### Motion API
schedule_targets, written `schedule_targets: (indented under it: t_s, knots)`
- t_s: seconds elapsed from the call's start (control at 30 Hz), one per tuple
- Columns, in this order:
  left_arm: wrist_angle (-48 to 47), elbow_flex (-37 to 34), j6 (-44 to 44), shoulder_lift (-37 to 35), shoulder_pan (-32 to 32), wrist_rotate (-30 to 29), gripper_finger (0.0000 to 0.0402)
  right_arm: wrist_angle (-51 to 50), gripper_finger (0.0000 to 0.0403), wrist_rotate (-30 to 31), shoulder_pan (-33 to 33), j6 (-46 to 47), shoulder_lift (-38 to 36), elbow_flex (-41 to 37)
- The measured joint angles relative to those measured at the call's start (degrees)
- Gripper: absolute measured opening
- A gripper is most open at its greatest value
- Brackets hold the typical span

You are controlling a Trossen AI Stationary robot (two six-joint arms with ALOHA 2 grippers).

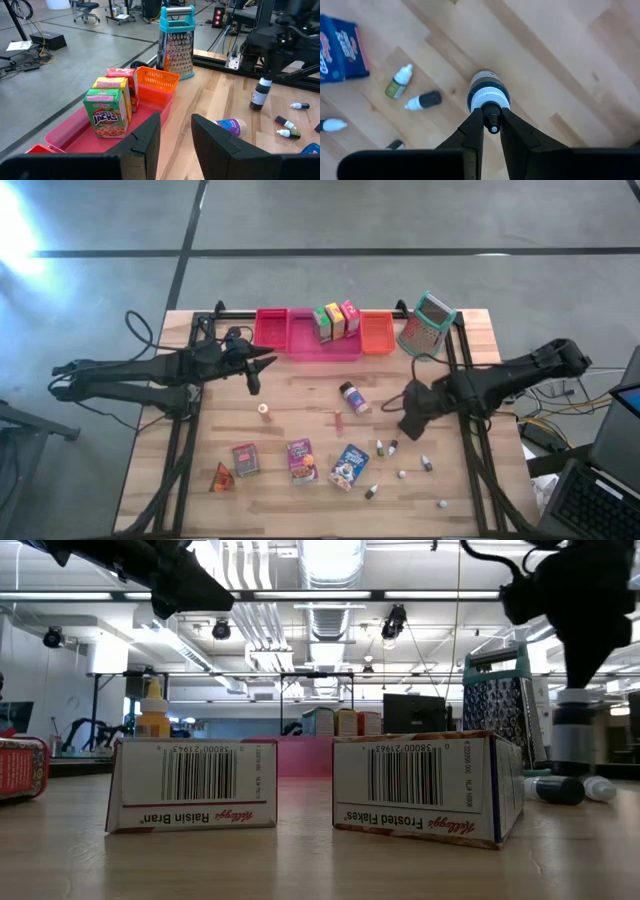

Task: Pick & Place Kitchen Items
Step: Put the large black food coloring bottle into the orange bin

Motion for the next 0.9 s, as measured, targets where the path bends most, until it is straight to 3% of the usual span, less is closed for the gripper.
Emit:
schedule_targets:
  t_s: [0.2,0.57,0.9]
  knots:
    - [0.0,0.0,0.02,0.0,-0.01,0.0,0.0116,0.09,0.005,0.23,-6.5,-8.48,0.02,2.31]
    - [0.0,0.0,0.02,0.0,0.0,0.0,0.0116,-0.97,0.0047,3.91,-22.2,-27.38,1.05,16.44]
    - [-0.02,0.0,0.04,0.0,0.0,0.0,0.0116,-4.91,0.0044,3.78,-35.83,-45.6,13.33,33.54]
